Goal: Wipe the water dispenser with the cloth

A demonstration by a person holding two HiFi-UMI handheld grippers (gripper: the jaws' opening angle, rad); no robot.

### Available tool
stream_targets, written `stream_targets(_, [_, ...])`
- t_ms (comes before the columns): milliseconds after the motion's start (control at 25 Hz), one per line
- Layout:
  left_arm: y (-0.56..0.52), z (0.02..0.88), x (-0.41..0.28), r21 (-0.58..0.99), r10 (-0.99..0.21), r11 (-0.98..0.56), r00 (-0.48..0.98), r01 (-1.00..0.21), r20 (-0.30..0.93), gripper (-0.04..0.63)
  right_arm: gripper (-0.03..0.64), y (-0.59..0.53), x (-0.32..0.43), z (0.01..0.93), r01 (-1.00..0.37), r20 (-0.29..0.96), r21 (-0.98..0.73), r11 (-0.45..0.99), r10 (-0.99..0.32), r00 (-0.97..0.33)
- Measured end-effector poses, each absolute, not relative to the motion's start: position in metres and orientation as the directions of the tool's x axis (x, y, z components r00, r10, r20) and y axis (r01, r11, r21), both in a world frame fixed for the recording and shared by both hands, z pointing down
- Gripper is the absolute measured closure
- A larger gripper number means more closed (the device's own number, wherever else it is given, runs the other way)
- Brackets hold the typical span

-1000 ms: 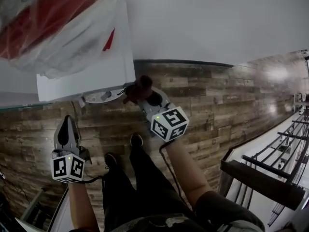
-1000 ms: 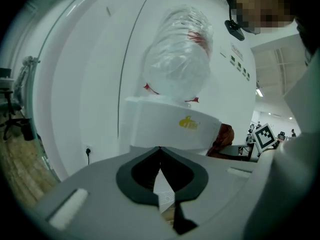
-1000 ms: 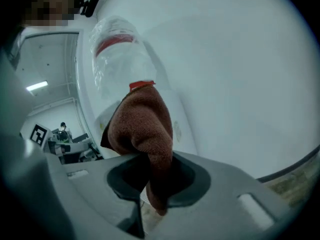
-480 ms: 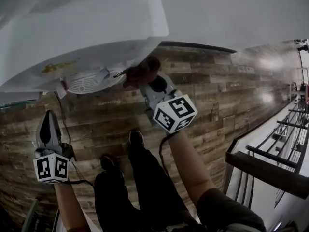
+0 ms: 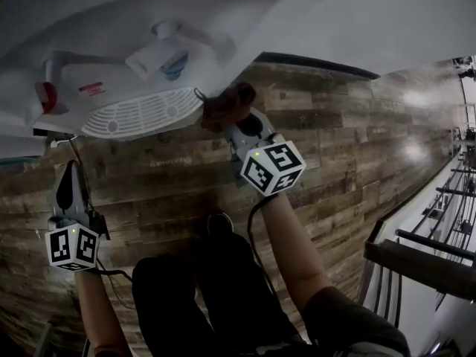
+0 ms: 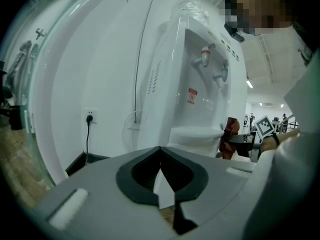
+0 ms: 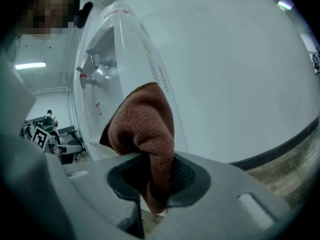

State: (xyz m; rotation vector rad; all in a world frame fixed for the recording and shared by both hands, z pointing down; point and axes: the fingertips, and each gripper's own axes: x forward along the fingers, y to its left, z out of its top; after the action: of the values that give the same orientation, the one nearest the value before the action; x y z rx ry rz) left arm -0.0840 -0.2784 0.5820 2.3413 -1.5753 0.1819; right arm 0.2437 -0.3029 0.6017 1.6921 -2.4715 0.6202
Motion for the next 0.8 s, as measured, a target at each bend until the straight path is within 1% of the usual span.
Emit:
stream_targets(200, [-0.294, 0.66, -0.088, 0.198, -0.873, -0.36, 0.404, -0.912, 0.274, 0.577, 0.551, -0.303, 0.246, 0.67, -0.914, 0.294, -0.252, 0.317, -0.875, -0.384])
stream_targets(440, [-0.311, 0.723, -0.074, 0.181, -0.862, -0.411, 0.445, -0.894, 0.243, 0.577, 0.551, -0.301, 0.242, 0.751, -0.913, 0.315, -0.221, 0.342, -0.861, -0.399])
stream_targets(560, [-0.313, 0.751, -0.066, 0.187, -0.849, -0.436, 0.471, -0.88, 0.239, 0.577, 0.551, -0.3, 0.238, 0.791, -0.911, 0.348, -0.23, 0.342, -0.846, -0.405])
stream_targets(800, [-0.307, 0.804, -0.058, 0.189, -0.809, -0.479, 0.515, -0.857, 0.284, 0.577, 0.551, -0.302, 0.233, 0.869, -0.922, 0.438, -0.219, 0.32, -0.812, -0.386])
